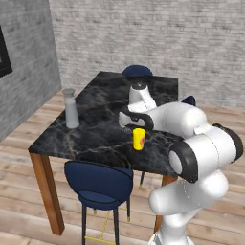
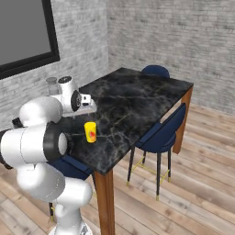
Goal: Place the pitcher and cup on the dining counter for serving.
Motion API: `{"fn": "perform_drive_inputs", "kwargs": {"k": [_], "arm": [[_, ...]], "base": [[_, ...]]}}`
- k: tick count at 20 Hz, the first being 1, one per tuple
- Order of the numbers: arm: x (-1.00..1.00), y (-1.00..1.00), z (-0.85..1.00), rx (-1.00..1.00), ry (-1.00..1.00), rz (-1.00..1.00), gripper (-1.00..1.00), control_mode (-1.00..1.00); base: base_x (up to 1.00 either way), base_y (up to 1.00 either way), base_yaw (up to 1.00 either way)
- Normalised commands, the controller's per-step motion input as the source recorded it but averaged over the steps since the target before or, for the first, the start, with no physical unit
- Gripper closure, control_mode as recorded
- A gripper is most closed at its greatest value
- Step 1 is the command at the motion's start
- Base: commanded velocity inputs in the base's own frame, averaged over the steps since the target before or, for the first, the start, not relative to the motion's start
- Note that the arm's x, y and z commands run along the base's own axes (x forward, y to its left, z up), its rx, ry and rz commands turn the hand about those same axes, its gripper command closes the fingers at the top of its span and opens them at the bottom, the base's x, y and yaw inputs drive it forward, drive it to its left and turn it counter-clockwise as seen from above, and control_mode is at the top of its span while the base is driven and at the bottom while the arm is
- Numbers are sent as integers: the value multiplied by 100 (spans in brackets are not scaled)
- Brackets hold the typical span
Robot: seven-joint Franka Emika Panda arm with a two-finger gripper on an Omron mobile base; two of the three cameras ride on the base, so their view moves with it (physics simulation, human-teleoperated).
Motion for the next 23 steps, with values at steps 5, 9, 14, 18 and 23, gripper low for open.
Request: {"fn": "perform_drive_inputs", "kwargs": {"k": [5, 9, 14, 18, 23], "arm": [[-86, 4, 90, -3, -36, 0, -100, -100], [-100, 0, 53, -1, -44, 0, -100, -100], [-100, -10, 4, 0, -46, 0, -100, -100], [-100, -26, -1, 0, -41, 0, -100, -100], [-100, -17, 9, -5, -49, 1, -100, -100]], "base": [[0, 0, 0], [0, 0, 0], [0, 0, 0], [0, 0, 0], [0, 0, 0]]}}
